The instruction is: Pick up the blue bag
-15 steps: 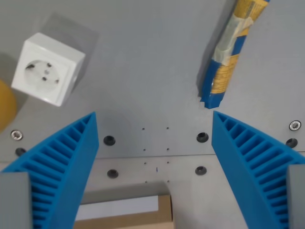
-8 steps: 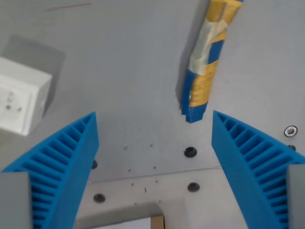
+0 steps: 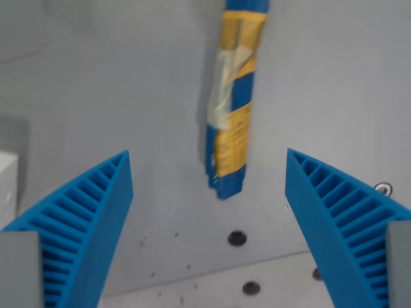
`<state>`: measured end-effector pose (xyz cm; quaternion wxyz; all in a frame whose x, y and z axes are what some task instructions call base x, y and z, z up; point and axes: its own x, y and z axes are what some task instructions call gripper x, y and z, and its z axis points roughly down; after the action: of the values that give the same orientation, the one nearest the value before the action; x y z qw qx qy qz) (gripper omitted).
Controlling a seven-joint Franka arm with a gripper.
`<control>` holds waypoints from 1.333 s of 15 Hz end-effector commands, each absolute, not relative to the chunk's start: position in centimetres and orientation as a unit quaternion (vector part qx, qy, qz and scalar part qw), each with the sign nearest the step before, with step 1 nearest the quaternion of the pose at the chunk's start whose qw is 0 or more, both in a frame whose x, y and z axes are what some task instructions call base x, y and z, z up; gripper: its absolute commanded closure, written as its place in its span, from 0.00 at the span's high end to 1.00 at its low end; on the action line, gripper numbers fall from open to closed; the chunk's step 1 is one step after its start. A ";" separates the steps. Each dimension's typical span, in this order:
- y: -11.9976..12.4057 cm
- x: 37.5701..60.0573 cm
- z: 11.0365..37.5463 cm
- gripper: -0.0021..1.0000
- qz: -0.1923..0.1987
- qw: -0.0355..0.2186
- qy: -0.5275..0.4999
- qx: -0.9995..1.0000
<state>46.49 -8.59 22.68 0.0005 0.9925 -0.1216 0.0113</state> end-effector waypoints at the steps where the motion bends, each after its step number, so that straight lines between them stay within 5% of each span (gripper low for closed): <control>1: -10.3 46.7 20.8 1.00 0.060 -0.016 -0.210 0.976; 18: -10.9 46.6 12.5 1.00 0.065 -0.012 -0.172 0.983; 19: -10.9 46.6 12.0 0.00 0.065 -0.014 -0.172 0.983; 20: -10.9 46.6 12.0 0.00 0.065 -0.014 -0.172 0.983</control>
<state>47.00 -11.26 12.30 0.0017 0.9865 -0.1635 0.0116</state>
